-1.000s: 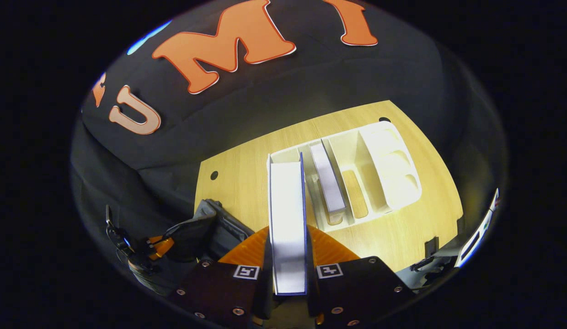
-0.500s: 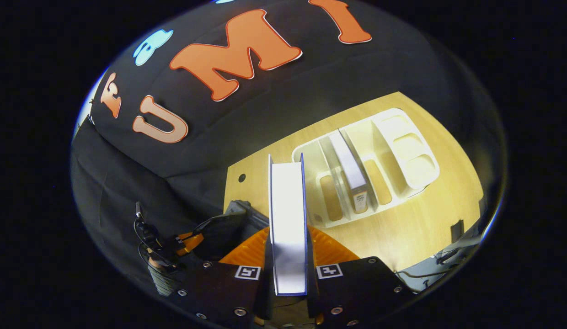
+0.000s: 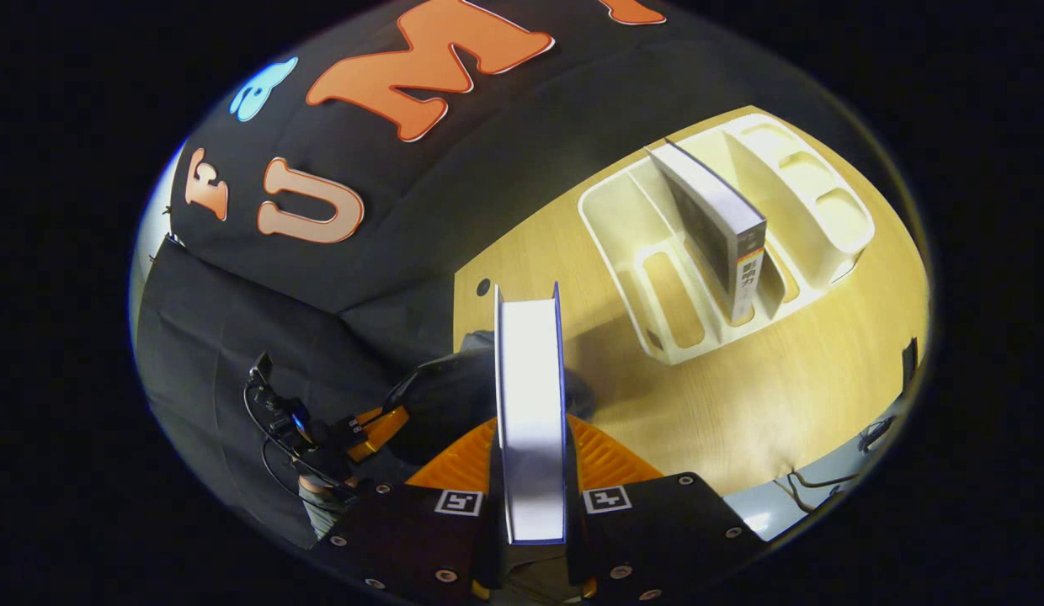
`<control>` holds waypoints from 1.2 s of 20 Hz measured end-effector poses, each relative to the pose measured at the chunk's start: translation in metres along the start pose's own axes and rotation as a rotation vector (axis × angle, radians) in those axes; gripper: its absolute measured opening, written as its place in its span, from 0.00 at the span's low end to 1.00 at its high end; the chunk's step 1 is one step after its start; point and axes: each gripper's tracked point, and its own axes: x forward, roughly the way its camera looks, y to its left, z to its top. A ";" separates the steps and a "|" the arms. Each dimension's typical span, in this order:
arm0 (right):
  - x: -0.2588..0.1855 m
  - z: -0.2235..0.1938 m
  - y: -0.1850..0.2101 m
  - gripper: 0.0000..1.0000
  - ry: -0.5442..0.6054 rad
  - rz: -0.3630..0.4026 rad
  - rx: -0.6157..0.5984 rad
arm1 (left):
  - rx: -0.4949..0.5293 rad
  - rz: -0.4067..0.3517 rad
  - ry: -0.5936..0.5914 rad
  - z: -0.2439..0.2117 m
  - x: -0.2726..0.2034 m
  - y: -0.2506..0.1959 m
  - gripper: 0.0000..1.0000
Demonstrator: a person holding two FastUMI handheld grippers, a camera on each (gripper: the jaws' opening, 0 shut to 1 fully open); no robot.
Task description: Open the schoolbag, grab two books from the bookshelf and put them into the schoolbag.
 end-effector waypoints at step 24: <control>0.194 -0.096 0.060 0.28 0.038 0.203 0.233 | -0.048 0.009 -0.052 0.010 -0.017 -0.002 0.05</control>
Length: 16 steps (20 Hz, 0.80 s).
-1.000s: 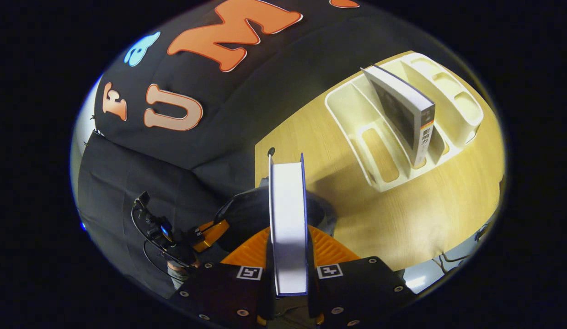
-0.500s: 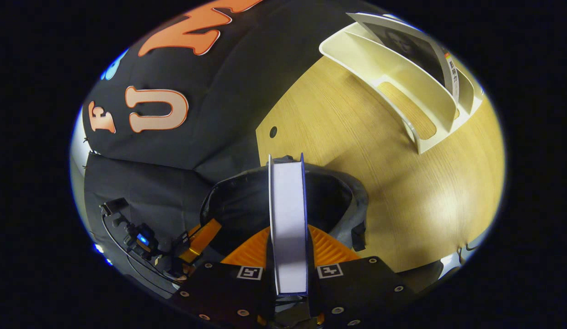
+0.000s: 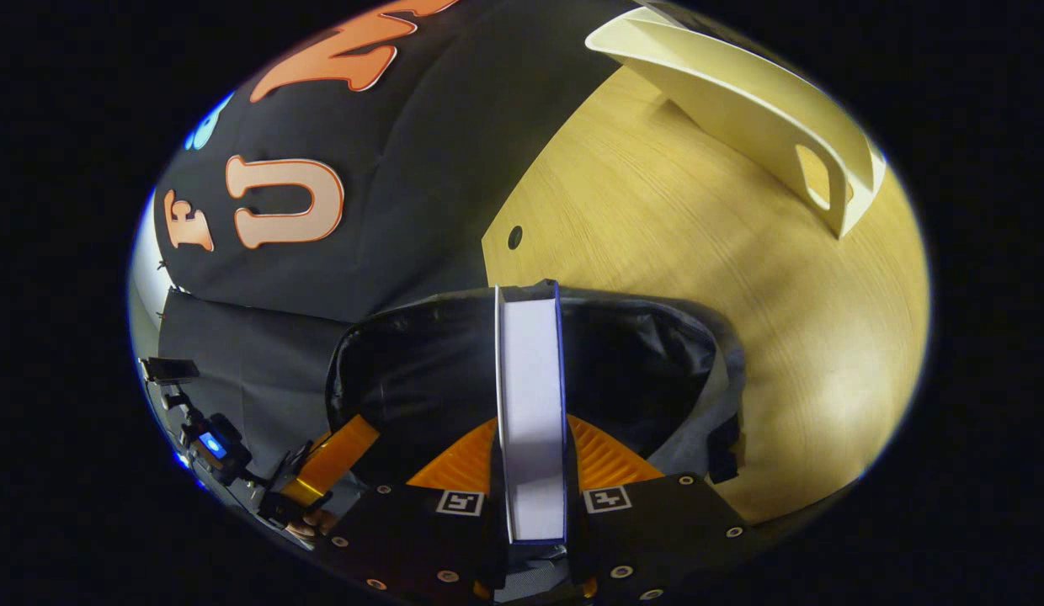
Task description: Open the schoolbag, grab two books from the bookshelf and put them into the schoolbag.
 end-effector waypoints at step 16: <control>0.023 -0.025 -0.016 0.98 0.103 -0.111 -0.053 | -0.044 -0.003 -0.019 -0.003 0.008 -0.006 0.05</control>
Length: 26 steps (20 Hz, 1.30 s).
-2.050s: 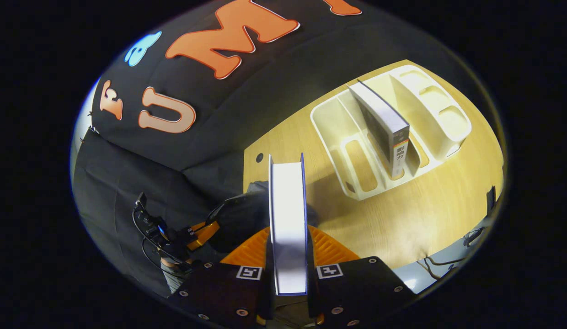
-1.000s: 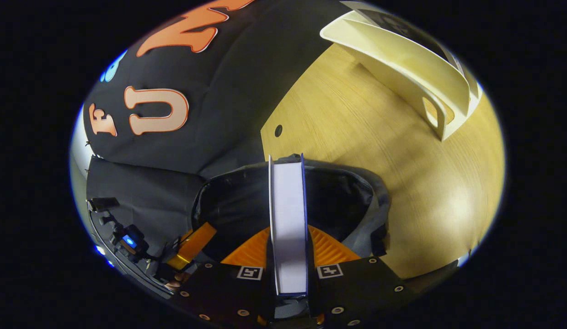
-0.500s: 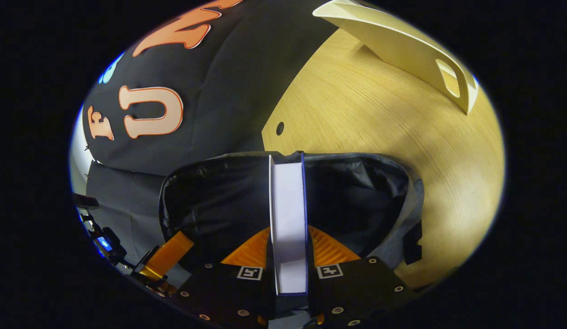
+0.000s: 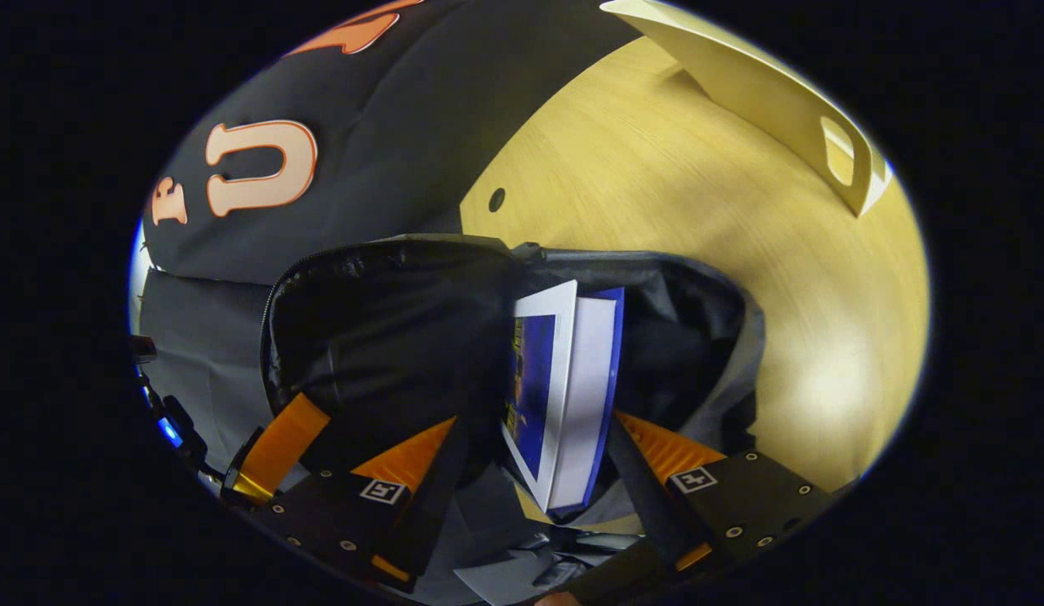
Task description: Open the schoolbag, grab two books from the bookshelf and put them into the schoolbag.
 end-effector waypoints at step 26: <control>-0.290 0.237 -0.073 0.98 -0.213 -0.438 -0.440 | -0.074 0.075 0.078 -0.027 0.033 -0.037 0.05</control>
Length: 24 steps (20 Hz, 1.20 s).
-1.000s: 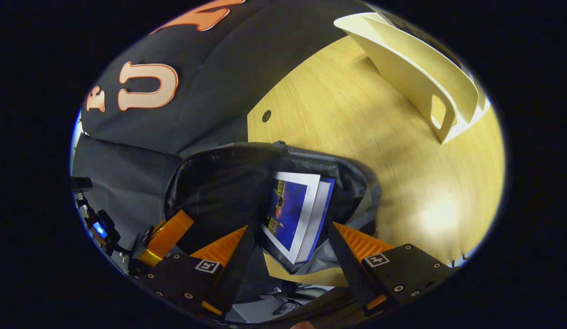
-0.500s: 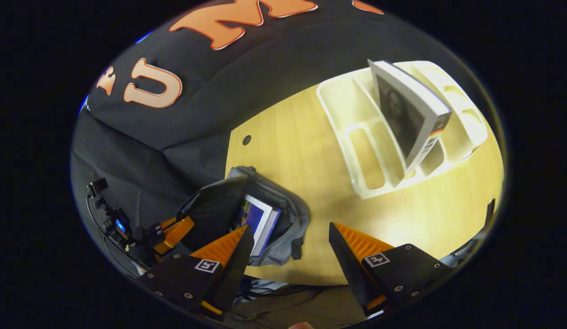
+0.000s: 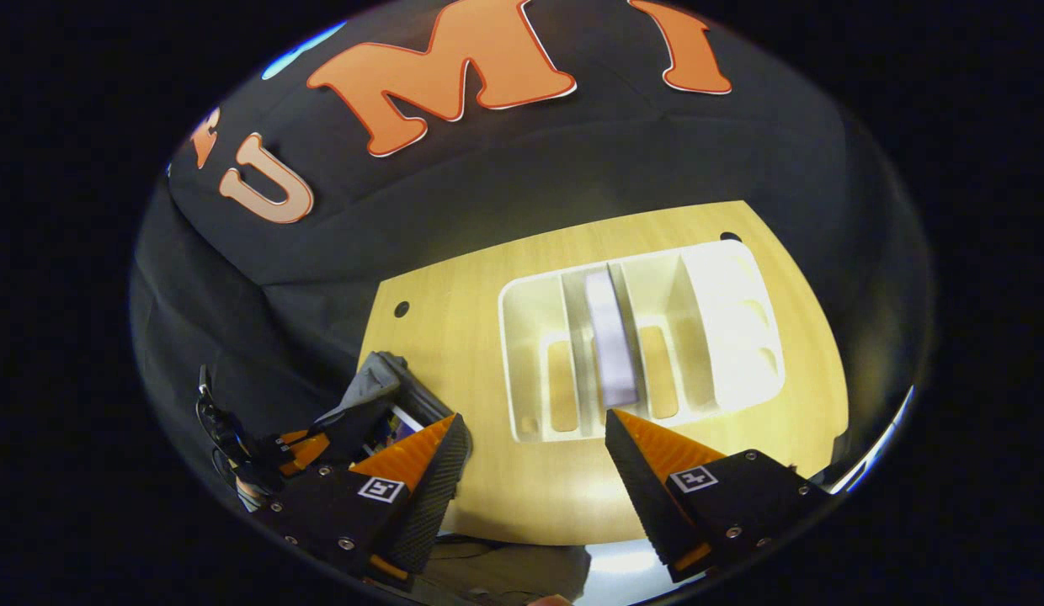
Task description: Open the schoolbag, grab two books from the bookshelf and put them into the schoolbag.
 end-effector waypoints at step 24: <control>0.130 0.016 -0.087 0.37 0.301 -0.123 -0.052 | -0.068 0.174 0.084 -0.026 -0.012 -0.004 0.05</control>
